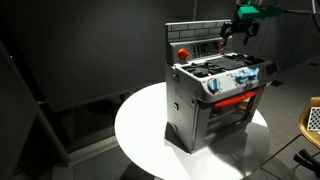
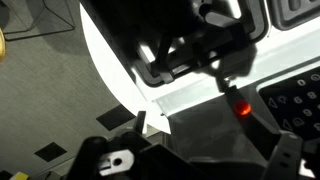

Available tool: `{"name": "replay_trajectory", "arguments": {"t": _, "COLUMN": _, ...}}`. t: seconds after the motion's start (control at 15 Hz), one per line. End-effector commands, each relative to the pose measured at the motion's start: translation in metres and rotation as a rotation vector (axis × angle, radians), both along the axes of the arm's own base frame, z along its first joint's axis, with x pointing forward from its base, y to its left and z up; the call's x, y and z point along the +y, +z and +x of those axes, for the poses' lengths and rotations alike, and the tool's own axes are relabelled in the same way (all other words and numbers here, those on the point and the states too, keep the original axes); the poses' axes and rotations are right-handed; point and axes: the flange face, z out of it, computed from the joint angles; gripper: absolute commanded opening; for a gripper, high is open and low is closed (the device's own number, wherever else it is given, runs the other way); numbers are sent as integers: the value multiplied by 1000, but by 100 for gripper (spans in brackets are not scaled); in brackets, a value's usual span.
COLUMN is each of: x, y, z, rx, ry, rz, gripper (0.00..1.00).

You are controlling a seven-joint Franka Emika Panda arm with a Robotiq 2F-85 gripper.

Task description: Push the top orange button on the right side of the stove

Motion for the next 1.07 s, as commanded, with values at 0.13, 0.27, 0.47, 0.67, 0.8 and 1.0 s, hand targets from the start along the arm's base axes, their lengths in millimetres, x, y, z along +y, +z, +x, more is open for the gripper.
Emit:
{"name": "replay_trajectory", "arguments": {"t": 0.13, "x": -5, "y": 6, "z": 12, "rx": -10, "ry": -1, "rz": 3, "gripper": 100}}
{"name": "replay_trajectory", "arguments": {"t": 0.27, "x": -6, "y": 6, "z": 12, "rx": -10, "ry": -2, "rz": 3, "gripper": 100}}
{"name": "replay_trajectory", "arguments": {"t": 0.47, "x": -4, "y": 9, "z": 6, "rx": 1, "ry": 8, "rz": 12, "gripper": 100}}
{"name": "replay_trajectory", "arguments": {"t": 0.67, "x": -3, "y": 11, "z": -2, "rx": 27, "ry": 25, "rz": 30, "gripper": 100}}
{"name": "replay_trajectory", "arguments": {"t": 0.8, "x": -1, "y": 13, "z": -7, "rx": 46, "ry": 36, "rz": 42, "gripper": 100}}
{"name": "replay_trajectory", "arguments": {"t": 1.0, "x": 2, "y": 15, "z": -17, "rx": 99, "ry": 55, "rz": 55, "gripper": 100}}
